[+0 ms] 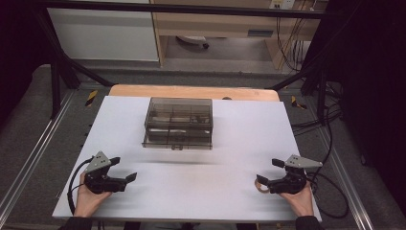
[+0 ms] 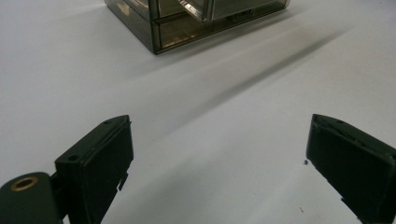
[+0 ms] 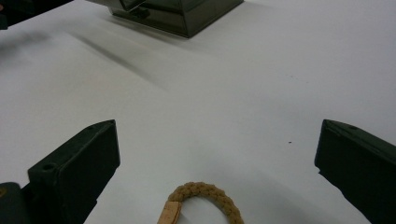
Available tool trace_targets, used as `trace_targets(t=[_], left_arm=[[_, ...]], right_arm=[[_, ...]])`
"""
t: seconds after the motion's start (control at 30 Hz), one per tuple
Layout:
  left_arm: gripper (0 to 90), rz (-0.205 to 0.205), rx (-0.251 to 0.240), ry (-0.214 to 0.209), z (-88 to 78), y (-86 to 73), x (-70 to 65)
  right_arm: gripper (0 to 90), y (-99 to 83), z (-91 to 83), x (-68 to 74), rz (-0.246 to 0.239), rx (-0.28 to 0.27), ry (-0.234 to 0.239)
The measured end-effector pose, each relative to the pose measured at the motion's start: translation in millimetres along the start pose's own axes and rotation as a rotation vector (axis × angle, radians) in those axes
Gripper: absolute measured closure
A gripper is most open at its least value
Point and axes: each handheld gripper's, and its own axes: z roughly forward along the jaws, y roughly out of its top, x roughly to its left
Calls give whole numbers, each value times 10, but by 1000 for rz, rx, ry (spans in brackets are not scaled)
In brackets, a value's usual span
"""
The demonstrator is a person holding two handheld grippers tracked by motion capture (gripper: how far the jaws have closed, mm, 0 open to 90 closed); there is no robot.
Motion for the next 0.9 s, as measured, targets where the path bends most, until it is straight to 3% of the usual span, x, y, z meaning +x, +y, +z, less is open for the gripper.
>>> trace_targets(t=[0.43,0.9], left_arm=[[74,-13,13,-6,16,-28,13],[74,-26,17,-3,27,-36,17]], right_arm=[[6,33,-13,21,-3,7,-19],[22,55,-27,40,6,55,-46]])
